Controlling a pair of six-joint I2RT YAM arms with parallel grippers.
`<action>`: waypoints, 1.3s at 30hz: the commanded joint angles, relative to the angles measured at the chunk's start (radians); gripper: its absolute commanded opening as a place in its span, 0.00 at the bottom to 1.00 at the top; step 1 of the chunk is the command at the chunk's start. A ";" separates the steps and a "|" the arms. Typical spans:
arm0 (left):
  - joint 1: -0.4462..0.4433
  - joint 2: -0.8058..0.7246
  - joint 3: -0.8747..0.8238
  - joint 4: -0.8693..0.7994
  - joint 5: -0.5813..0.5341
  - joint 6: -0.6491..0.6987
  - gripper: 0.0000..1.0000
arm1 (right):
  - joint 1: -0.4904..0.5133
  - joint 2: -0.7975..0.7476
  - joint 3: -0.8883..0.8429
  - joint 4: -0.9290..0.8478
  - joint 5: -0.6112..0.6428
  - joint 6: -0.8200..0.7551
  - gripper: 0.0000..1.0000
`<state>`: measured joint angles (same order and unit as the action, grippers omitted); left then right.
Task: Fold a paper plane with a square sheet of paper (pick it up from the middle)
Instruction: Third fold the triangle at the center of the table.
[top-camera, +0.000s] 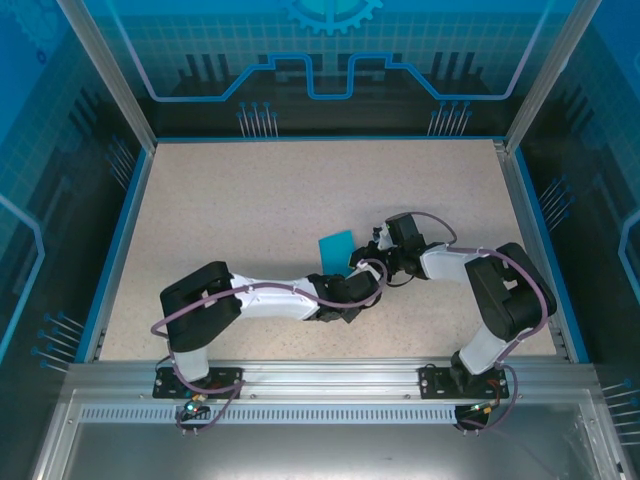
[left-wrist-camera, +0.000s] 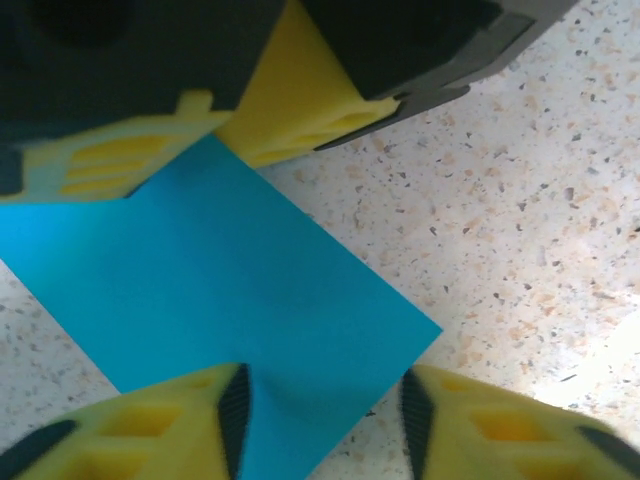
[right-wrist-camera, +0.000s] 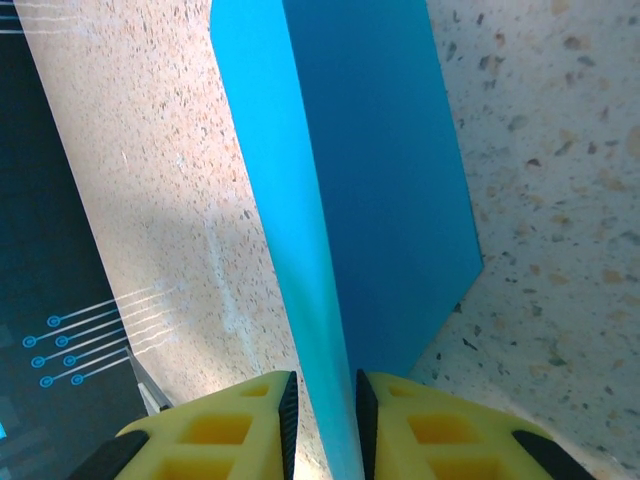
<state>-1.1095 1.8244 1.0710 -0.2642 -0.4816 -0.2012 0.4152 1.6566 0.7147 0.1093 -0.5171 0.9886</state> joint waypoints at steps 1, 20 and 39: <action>-0.003 -0.022 0.006 0.018 -0.054 0.003 0.36 | -0.018 0.017 0.009 0.010 -0.032 -0.004 0.25; 0.138 -0.192 -0.137 0.119 0.261 -0.032 0.02 | -0.027 -0.007 0.005 -0.037 -0.020 -0.036 0.26; 0.277 -0.247 -0.166 0.083 0.599 0.011 0.00 | -0.032 -0.003 0.213 -0.299 0.052 -0.244 0.23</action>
<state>-0.8459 1.6039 0.9272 -0.1600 0.0334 -0.2077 0.3733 1.6157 0.8646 -0.1261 -0.4614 0.8051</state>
